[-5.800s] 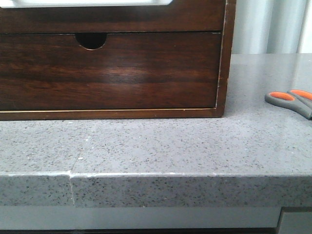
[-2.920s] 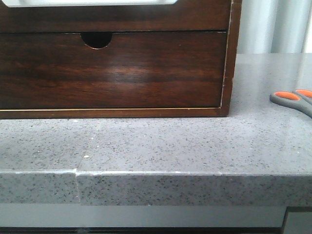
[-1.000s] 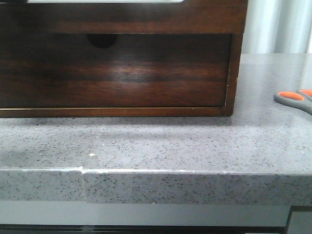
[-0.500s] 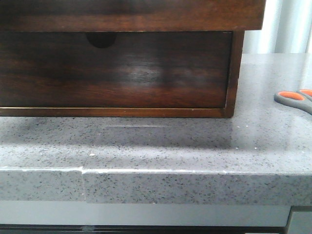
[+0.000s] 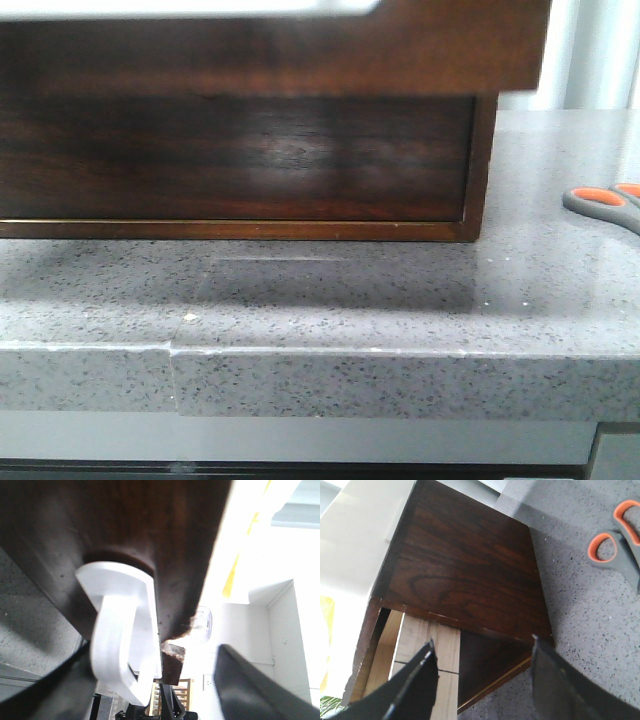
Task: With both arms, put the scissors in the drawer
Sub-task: 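Pull the drawer open toward the robot with the left gripper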
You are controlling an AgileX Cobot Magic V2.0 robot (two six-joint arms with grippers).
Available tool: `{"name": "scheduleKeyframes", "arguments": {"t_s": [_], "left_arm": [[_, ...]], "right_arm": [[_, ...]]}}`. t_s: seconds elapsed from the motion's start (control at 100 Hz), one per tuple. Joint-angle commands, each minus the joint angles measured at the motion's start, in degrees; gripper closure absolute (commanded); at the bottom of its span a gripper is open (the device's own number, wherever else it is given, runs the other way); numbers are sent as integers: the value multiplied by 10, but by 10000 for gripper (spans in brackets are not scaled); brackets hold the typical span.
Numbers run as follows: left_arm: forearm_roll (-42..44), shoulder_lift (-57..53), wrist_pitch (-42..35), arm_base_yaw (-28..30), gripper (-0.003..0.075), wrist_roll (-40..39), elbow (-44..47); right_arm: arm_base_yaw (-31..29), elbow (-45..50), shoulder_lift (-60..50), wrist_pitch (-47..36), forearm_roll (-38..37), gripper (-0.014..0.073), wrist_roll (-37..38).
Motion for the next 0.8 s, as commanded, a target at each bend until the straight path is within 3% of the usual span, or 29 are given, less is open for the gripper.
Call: {"name": "scheduleKeyframes", "arguments": {"t_s": [0.0, 0.37, 0.51, 0.63, 0.79], "left_arm": [[-23, -2, 7, -5, 178, 4, -22], [-18, -82, -22, -5, 180, -13, -22], [-9, -111, -24, -5, 222, -13, -22], [56, -129, -24, -5, 358, -8, -22], [153, -142, -15, -5, 714, 24, -22]], "right_arm": [[-2, -16, 7, -13, 4, 230, -5], [-2, -16, 10, -37, 4, 229, -5], [-2, -16, 21, -41, 4, 230, -5], [-2, -16, 33, -59, 4, 230, -5], [-2, -45, 66, -62, -37, 232, -44]]}}
